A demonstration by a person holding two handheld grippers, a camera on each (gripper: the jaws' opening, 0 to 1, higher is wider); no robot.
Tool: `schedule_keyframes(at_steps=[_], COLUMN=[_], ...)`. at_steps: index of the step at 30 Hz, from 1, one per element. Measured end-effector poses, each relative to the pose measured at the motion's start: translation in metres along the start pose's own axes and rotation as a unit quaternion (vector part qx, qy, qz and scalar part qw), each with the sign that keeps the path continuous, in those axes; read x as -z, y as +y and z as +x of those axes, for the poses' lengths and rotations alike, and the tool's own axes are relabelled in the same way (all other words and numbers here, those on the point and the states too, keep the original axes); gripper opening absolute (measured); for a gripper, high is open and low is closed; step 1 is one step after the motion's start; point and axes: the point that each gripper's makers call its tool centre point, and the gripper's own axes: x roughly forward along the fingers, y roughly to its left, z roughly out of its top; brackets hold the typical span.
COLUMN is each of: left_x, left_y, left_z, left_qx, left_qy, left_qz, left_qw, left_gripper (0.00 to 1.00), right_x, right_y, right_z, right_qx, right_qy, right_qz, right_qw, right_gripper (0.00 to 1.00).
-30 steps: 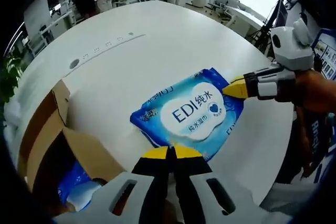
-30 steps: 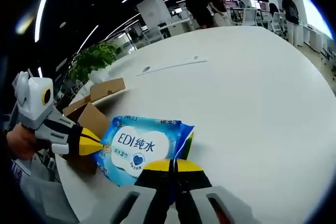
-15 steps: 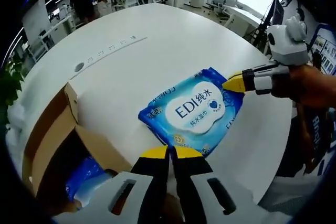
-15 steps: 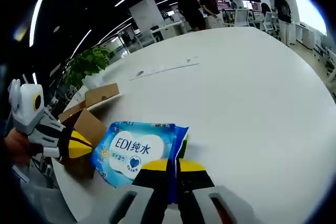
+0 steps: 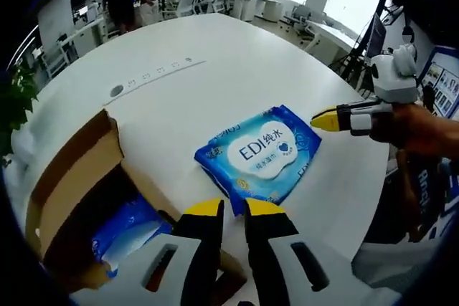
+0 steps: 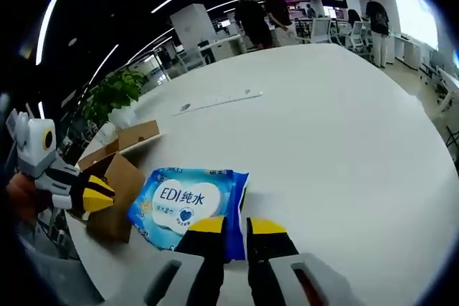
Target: Operate the shoe box by opening the lid, removing the specified soft item, and placing it in the target area until the item is outside and the box remains undamaged.
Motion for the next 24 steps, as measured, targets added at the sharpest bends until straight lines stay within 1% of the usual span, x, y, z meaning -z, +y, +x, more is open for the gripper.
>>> schedule_keyframes(at_steps=[3, 6, 9, 13, 18, 20, 24], left_x=[0.003, 0.007, 0.009, 0.010, 0.013, 0.015, 0.022], left_y=[0.002, 0.002, 0.005, 0.007, 0.013, 0.017, 0.025], left_z=[-0.006, -0.012, -0.017, -0.028, -0.041, -0.047, -0.060], left_qx=[-0.002, 0.004, 0.004, 0.013, 0.016, 0.017, 0.019], left_qy=[-0.005, -0.007, -0.012, -0.026, -0.041, -0.048, -0.059], left_qz=[0.002, 0.000, 0.001, -0.010, -0.010, -0.018, -0.030], left_qw=[1.0000, 1.0000, 0.9999, 0.9995, 0.9990, 0.9985, 0.9976], left_gripper=[0.10, 0.08, 0.08, 0.09, 0.10, 0.11, 0.13], right_x=[0.002, 0.003, 0.002, 0.003, 0.003, 0.004, 0.007], right_y=[0.003, 0.008, 0.011, 0.019, 0.028, 0.032, 0.044], right_z=[-0.004, -0.007, -0.007, -0.010, -0.016, -0.017, -0.020], right_qx=[0.001, 0.000, 0.000, -0.004, -0.006, -0.009, -0.012], right_qy=[0.000, -0.002, -0.007, -0.010, -0.017, -0.017, -0.018], right_qz=[-0.001, -0.003, 0.004, 0.001, 0.006, 0.010, 0.005], right_qw=[1.0000, 1.0000, 1.0000, 0.9999, 0.9998, 0.9998, 0.9998], right_gripper=[0.07, 0.08, 0.09, 0.10, 0.10, 0.10, 0.12])
